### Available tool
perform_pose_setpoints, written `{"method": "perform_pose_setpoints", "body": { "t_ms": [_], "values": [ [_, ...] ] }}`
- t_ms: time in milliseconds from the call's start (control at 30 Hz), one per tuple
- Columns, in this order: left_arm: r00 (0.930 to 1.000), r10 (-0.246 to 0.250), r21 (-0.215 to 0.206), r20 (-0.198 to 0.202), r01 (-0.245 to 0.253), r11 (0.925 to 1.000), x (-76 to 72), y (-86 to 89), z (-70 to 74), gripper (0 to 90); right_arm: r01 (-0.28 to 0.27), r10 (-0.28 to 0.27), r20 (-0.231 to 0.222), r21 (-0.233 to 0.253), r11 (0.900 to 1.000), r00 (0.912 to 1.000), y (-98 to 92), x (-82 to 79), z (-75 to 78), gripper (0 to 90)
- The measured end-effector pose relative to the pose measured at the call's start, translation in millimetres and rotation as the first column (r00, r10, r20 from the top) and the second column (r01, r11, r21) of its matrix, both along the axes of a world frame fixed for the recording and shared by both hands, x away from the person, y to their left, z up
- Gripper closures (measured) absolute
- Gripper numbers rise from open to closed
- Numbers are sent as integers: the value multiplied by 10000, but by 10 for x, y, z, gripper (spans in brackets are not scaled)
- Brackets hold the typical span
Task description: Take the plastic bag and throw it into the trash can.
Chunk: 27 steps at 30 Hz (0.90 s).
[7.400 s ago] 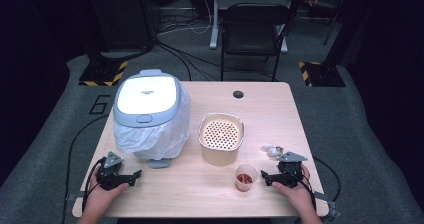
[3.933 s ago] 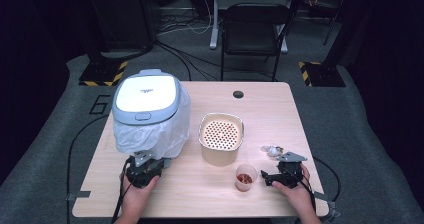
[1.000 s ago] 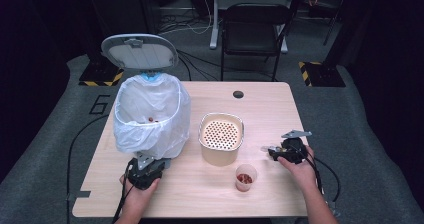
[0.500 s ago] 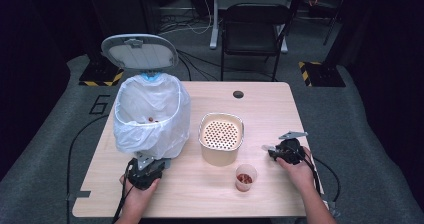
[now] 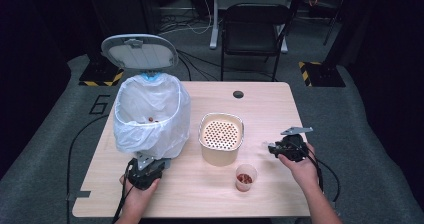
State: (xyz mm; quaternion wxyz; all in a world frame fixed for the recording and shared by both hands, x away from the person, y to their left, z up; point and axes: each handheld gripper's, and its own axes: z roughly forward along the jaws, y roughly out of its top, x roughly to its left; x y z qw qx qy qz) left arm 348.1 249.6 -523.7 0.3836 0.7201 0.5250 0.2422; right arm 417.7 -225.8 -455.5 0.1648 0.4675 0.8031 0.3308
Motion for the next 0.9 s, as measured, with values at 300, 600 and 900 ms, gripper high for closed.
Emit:
{"method": "perform_pose_setpoints", "body": {
  "t_ms": [300, 600, 900],
  "values": [
    [10000, 52, -36, 0, -52, 10000, -2, -4, -1, 563, -87, 86, 286, 39, 10000, 9996, 78, -196, 375, 610],
    [10000, -19, 13, -17, 19, 10000, 2, 0, 1, 563, -289, 287, 560, 28, 9996, 9980, 107, -471, 696, 612],
    [10000, 10, 8, -6, -10, 10000, 0, -1, 1, 563, -1254, 1231, 991, 173, 9919, 9874, 368, -548, 1079, 613]
  ]
}}
